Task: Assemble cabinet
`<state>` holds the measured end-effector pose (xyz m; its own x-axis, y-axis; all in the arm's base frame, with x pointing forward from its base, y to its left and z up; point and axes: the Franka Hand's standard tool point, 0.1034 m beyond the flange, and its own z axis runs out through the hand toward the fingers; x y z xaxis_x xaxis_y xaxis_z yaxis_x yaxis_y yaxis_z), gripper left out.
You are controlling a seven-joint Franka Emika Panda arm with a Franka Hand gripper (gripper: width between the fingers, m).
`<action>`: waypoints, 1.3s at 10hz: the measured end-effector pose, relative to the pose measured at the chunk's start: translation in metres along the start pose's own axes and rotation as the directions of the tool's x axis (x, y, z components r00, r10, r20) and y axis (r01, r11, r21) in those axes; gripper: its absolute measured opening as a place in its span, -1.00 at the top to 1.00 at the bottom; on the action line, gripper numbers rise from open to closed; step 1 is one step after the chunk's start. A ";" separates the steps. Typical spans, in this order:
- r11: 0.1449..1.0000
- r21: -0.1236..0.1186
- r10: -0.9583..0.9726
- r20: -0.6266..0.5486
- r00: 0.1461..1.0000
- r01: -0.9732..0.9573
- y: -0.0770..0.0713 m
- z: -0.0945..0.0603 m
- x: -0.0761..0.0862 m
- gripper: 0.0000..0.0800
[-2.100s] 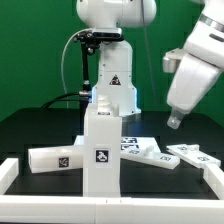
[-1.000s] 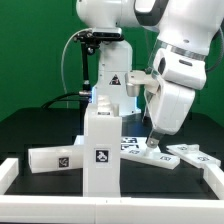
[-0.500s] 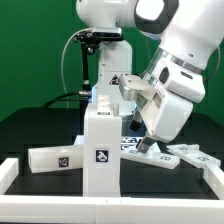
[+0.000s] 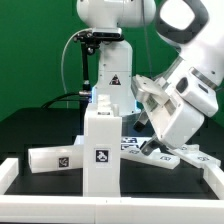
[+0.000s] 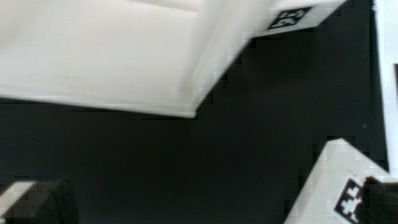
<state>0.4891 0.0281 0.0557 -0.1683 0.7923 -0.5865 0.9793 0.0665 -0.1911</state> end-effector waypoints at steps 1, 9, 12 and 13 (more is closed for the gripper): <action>1.000 0.006 -0.028 0.041 0.999 0.027 -0.005 0.009 -0.007 -0.99; 0.992 0.051 -0.120 0.109 0.987 0.115 -0.006 0.024 -0.041 -0.99; 0.995 0.055 -0.084 0.114 0.990 0.078 0.000 0.028 -0.068 -0.99; 0.997 0.061 -0.057 0.113 0.992 0.050 -0.007 0.034 -0.065 -0.99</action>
Offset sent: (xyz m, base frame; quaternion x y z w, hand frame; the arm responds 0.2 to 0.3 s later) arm 0.0134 -0.0386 0.0171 0.0472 -0.1314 -0.0441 0.9892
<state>0.4894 -0.0444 0.0684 -0.2350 0.7139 -0.6596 0.9610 0.0691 -0.2677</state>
